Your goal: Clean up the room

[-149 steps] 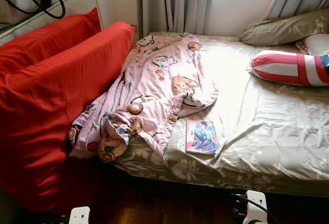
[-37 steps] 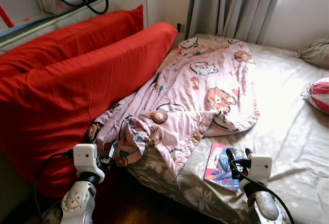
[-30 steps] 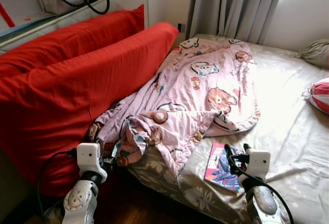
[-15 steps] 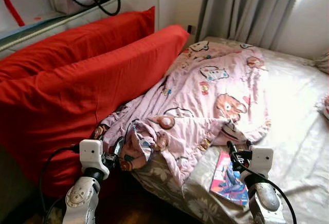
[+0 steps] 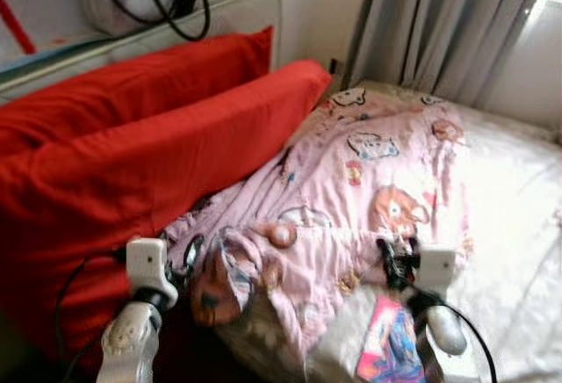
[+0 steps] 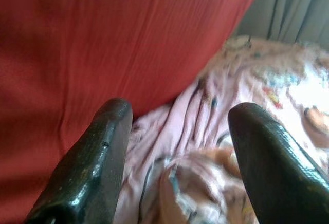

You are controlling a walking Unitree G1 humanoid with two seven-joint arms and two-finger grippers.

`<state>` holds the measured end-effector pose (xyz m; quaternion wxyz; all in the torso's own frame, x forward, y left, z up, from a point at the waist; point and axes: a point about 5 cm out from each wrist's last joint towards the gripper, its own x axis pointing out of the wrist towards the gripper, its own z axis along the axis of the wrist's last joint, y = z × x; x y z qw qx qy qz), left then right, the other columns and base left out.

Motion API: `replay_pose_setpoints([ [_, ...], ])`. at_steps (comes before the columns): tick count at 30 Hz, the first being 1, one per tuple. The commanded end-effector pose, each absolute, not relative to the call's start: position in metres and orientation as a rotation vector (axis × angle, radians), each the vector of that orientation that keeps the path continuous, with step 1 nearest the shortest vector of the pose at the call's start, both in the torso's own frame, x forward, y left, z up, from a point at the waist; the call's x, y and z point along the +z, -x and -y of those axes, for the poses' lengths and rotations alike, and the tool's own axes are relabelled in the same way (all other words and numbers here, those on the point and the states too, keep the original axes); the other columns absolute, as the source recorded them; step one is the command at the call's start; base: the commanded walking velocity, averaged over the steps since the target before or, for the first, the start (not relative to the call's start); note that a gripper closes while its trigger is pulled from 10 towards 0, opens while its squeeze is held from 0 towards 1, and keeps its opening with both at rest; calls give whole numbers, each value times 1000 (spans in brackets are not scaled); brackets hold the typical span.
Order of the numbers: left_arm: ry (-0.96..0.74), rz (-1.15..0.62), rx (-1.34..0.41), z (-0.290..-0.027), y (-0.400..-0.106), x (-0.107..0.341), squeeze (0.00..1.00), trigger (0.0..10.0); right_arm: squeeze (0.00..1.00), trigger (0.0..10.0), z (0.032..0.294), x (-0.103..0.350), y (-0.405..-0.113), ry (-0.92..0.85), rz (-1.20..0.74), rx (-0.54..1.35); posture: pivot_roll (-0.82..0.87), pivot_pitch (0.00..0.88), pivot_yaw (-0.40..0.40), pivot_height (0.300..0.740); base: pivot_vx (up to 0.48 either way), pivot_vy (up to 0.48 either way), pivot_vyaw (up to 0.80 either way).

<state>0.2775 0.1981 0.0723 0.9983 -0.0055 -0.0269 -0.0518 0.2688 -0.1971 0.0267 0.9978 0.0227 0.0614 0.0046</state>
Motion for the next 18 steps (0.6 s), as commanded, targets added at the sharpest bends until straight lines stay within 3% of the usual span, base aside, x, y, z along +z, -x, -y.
replay_pose_setpoints([
  [1,8,22,-120,-194,-274,66,0,10000,0,10000,204,24,-264,-55,-138,-23,42,0,-36,736,0,0,0],
  [18,14,27,-102,-197,-273,70,0,10000,0,10000,217,32,-268,-90,-98,-108,54,0,-24,736,0,0,0],
])
